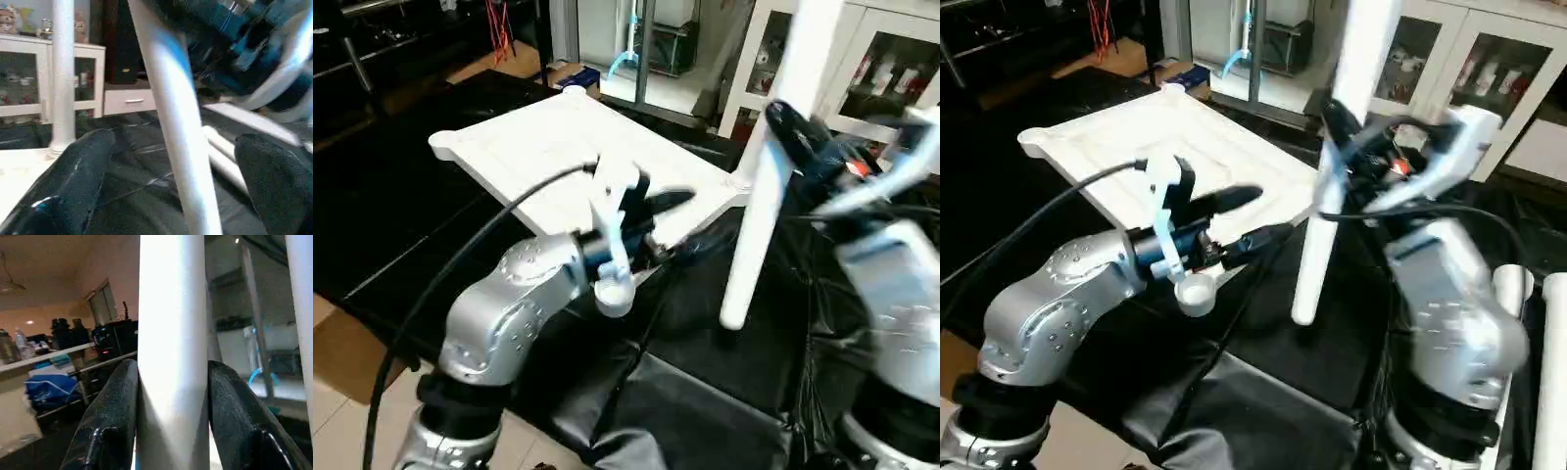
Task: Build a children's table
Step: Pick table leg
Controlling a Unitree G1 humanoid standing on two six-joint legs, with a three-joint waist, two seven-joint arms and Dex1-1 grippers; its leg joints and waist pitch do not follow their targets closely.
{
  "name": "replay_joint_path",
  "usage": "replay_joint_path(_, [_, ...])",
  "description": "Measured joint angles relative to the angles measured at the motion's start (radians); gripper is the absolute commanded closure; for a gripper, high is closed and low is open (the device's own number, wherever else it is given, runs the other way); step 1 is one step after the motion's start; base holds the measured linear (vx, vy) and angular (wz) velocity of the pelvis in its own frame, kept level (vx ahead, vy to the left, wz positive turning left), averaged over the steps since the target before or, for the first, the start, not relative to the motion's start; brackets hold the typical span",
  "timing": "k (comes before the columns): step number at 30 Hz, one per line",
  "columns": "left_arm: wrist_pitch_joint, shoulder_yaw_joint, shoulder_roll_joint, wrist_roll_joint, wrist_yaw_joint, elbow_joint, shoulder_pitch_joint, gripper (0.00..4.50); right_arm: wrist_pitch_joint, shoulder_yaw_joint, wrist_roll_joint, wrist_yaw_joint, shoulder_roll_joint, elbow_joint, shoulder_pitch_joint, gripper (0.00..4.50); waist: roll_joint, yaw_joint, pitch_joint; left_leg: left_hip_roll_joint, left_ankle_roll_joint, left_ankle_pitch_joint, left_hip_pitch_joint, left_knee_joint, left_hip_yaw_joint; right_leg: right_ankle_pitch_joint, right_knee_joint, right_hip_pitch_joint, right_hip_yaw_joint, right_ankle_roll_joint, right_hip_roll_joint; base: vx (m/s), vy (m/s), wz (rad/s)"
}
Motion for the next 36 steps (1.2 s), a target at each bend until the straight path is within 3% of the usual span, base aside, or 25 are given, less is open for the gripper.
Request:
replay_joint_path(7, [-0.006, -0.047, -0.009, 0.034, 0.002, 0.031, 0.000, 0.00, -0.137, 0.068, -0.105, -0.071, 0.053, 0.009, -0.018, 2.88, 0.001, -0.001, 0.000, 0.000, 0.000, 0.000, -0.005, 0.000, 0.000, 0.004, 0.000, -0.004, 0.000, -0.006, 0.000, 0.000, 0.000, 0.00])
replay_joint_path(10, [0.049, -0.063, -0.016, 0.013, 0.000, 0.032, -0.001, 0.00, -0.182, 0.075, -0.116, -0.104, 0.086, 0.046, -0.042, 2.88, 0.001, -0.005, 0.000, 0.000, 0.000, 0.000, -0.006, 0.001, 0.000, 0.004, 0.001, -0.005, 0.000, -0.007, 0.000, 0.000, 0.000, 0.00])
replay_joint_path(19, [0.029, -0.093, -0.051, 0.121, 0.102, 0.125, -0.009, 0.00, -0.220, 0.087, -0.116, -0.145, 0.118, 0.082, -0.049, 2.88, -0.001, -0.025, -0.001, 0.000, 0.001, 0.001, -0.008, 0.003, -0.001, 0.005, 0.003, -0.006, 0.000, -0.007, 0.000, 0.000, 0.000, 0.00])
replay_joint_path(27, [0.054, -0.075, -0.099, 0.110, 0.153, 0.137, -0.032, 0.00, -0.255, 0.103, -0.121, -0.179, 0.133, 0.111, -0.056, 2.88, -0.002, -0.026, -0.001, 0.000, 0.002, 0.001, -0.008, 0.004, -0.001, 0.005, 0.004, -0.007, 0.000, -0.007, 0.000, 0.000, 0.000, 0.00])
replay_joint_path(36, [0.041, -0.075, -0.102, 0.148, 0.176, 0.158, -0.032, 0.82, -0.285, 0.102, -0.177, -0.249, 0.146, 0.117, -0.058, 2.88, -0.001, -0.027, -0.001, 0.000, 0.002, 0.001, -0.009, 0.004, -0.001, 0.006, 0.004, -0.007, 0.000, -0.007, 0.000, 0.000, 0.000, 0.00])
